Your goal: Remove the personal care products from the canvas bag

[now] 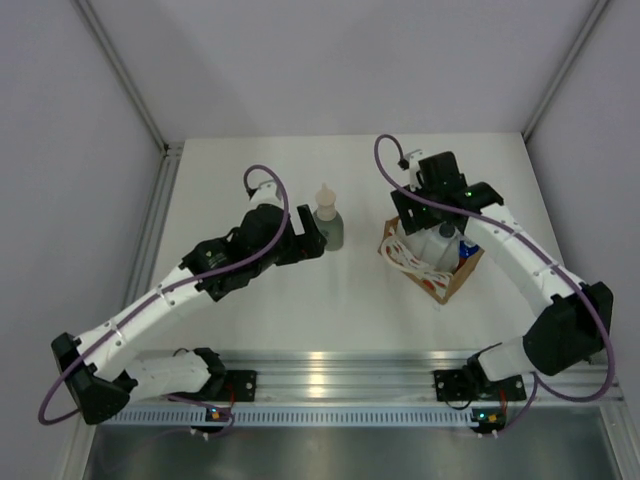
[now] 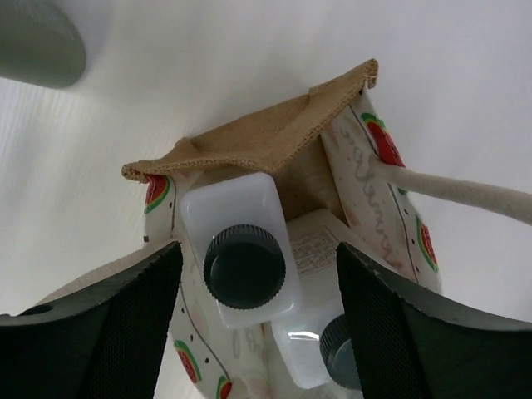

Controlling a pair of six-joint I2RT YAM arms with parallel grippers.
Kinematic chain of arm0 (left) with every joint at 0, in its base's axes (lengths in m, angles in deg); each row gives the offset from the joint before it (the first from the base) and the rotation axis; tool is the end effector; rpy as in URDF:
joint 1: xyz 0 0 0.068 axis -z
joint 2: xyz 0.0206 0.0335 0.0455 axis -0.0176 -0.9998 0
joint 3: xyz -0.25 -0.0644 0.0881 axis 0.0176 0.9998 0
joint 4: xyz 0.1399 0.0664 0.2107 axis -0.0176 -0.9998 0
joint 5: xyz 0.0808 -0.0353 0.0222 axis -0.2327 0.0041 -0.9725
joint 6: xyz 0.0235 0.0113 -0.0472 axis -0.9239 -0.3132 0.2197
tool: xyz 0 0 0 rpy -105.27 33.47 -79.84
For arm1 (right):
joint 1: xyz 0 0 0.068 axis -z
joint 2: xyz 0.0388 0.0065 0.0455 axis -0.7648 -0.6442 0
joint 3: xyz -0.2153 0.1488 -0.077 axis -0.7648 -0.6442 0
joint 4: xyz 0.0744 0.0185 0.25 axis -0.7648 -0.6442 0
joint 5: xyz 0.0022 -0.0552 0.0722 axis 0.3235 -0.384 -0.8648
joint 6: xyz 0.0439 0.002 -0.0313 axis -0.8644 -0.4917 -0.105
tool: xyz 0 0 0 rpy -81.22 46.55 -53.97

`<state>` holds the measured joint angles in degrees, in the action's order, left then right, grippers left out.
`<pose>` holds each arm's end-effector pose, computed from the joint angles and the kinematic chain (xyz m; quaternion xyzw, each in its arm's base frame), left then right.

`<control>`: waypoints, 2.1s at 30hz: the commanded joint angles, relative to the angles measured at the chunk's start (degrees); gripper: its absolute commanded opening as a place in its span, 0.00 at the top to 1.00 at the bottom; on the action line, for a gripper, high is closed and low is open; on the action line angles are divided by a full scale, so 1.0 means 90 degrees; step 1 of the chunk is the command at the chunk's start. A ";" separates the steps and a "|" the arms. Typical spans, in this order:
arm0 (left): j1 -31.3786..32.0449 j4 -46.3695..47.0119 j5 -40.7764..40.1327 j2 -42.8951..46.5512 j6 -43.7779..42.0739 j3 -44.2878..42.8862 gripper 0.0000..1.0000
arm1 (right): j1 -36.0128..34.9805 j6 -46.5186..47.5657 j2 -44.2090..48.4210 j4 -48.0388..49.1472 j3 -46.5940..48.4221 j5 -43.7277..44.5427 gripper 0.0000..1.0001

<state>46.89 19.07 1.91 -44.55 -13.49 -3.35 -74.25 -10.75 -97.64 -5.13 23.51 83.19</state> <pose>0.1658 -0.1676 0.3552 -0.0588 0.8799 -0.2410 0.4052 0.2734 0.1202 0.3271 -0.2040 0.9137 0.0231 0.3507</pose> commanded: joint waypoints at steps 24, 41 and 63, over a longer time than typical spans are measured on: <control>0.0010 -0.1161 -0.1650 0.1394 -0.1407 0.0516 0.02 | -0.0223 0.0745 -0.1748 -0.0574 0.0612 -0.0027 0.26; 0.0000 -0.1424 -0.2011 0.1453 -0.1573 0.0566 0.02 | -0.0223 0.0570 -0.1290 -0.0574 0.0924 0.0255 1.00; 0.0000 -0.1825 -0.3212 0.2000 -0.1603 0.0946 0.02 | 0.0021 0.0003 -0.0684 -0.0574 0.1295 0.0265 1.00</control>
<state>46.89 2.70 -24.47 -26.24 -30.17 3.12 -74.64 -8.93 -109.45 -12.25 29.92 84.48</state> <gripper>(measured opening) 0.983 0.472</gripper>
